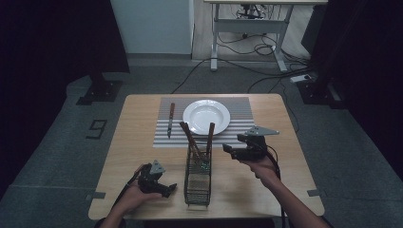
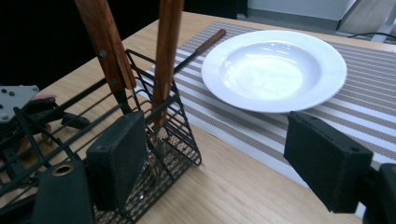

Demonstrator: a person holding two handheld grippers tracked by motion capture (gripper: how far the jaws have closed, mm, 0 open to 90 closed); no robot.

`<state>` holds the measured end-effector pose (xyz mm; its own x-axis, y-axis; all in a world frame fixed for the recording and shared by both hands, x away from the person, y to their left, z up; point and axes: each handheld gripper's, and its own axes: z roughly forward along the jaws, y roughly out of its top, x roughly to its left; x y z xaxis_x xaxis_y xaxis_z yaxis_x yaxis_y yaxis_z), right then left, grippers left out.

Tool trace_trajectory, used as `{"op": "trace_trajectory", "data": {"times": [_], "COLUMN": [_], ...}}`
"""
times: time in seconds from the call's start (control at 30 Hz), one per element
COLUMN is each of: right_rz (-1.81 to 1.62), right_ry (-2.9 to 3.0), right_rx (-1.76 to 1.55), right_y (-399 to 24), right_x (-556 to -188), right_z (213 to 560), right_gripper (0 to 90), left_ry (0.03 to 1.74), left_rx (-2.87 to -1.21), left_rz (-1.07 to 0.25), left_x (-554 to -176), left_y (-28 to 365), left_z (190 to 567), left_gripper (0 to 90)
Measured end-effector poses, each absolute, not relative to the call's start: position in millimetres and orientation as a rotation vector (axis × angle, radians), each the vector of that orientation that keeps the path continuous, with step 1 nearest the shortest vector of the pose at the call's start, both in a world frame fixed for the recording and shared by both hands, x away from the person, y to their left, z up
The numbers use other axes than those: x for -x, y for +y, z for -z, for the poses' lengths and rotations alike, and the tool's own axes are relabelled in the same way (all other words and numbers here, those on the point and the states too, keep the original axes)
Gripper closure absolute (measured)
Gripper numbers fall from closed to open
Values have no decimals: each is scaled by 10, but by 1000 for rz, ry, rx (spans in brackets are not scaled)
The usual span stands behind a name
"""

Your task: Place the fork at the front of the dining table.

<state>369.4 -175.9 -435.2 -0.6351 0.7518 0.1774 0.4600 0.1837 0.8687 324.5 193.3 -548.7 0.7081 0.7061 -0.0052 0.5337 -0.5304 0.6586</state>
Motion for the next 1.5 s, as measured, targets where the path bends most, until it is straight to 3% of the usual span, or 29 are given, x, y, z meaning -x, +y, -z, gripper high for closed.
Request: {"op": "trace_trajectory", "data": {"times": [1.5], "right_rz": [-1433], "right_ry": [2243], "right_rx": [-1034], "right_y": [-1136], "right_x": [-4079], "right_z": [4347], "right_gripper": [302], "left_ry": [938], "left_rx": [-2266], "left_rz": [-346], "left_x": [-3244], "left_y": [1932], "left_z": [5488], "left_gripper": [0]}}
